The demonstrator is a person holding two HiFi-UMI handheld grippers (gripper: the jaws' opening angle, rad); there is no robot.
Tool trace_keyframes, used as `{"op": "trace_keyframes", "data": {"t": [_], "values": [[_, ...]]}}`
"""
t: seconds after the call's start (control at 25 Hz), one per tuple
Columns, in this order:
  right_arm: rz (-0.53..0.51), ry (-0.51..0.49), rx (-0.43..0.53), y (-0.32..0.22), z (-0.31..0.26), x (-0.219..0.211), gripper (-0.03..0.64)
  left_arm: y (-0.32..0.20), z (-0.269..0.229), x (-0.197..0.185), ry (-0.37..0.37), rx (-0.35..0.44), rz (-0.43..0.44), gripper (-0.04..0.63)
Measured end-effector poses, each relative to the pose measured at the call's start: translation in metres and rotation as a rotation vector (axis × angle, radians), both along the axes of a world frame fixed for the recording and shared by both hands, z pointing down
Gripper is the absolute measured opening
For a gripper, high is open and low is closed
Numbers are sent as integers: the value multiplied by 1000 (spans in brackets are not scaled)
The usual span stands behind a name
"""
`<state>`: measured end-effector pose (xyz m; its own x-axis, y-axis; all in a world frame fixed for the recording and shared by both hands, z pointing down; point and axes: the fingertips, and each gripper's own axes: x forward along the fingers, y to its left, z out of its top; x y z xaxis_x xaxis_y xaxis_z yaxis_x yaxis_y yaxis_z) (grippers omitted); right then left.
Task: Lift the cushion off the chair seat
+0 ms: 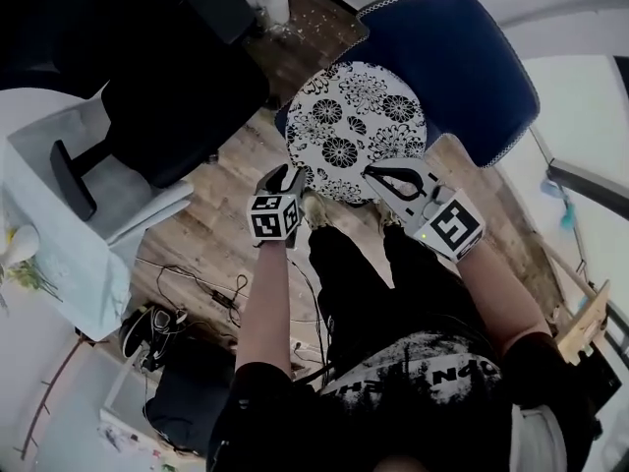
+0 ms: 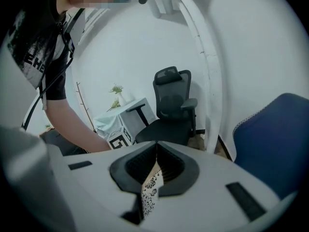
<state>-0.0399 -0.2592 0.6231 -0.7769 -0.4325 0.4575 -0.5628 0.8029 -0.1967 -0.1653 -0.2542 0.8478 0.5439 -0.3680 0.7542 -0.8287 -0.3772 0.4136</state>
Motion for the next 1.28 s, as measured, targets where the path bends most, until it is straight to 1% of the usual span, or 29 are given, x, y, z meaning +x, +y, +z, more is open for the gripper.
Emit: {"op": "trace_keyframes", "data": {"t": [0.08,0.28,0.52,0.64,0.8,0.84,0.88,0.96,1.0,1.12,1.28], "values": [[-15,11,-27,4,14,-3,17,2,25,-2,1,-40,-18,153],[-13,9,-66,7,43,-6,17,1,75,-6,2,-106,-39,172],[-21,16,-89,12,65,-9,18,1,115,-2,15,-174,-49,201],[-15,14,-101,13,71,-9,17,0,128,2,-3,-181,-31,202],[-11,17,-101,12,79,-7,17,-4,136,6,-42,-153,-11,201],[-6,13,-104,11,80,-7,18,-3,137,7,-55,-145,-6,196],[-1,13,-111,12,81,-5,18,-3,137,7,-66,-137,-2,175],[-1,20,-120,13,82,-3,18,-4,136,8,-85,-119,3,90],[-1,22,-121,14,83,-3,18,-4,135,8,-92,-109,9,61],[2,23,-121,15,83,-1,18,-4,134,11,-102,-90,27,34],[3,22,-117,14,84,2,17,-4,130,12,-100,-74,22,26]]}}
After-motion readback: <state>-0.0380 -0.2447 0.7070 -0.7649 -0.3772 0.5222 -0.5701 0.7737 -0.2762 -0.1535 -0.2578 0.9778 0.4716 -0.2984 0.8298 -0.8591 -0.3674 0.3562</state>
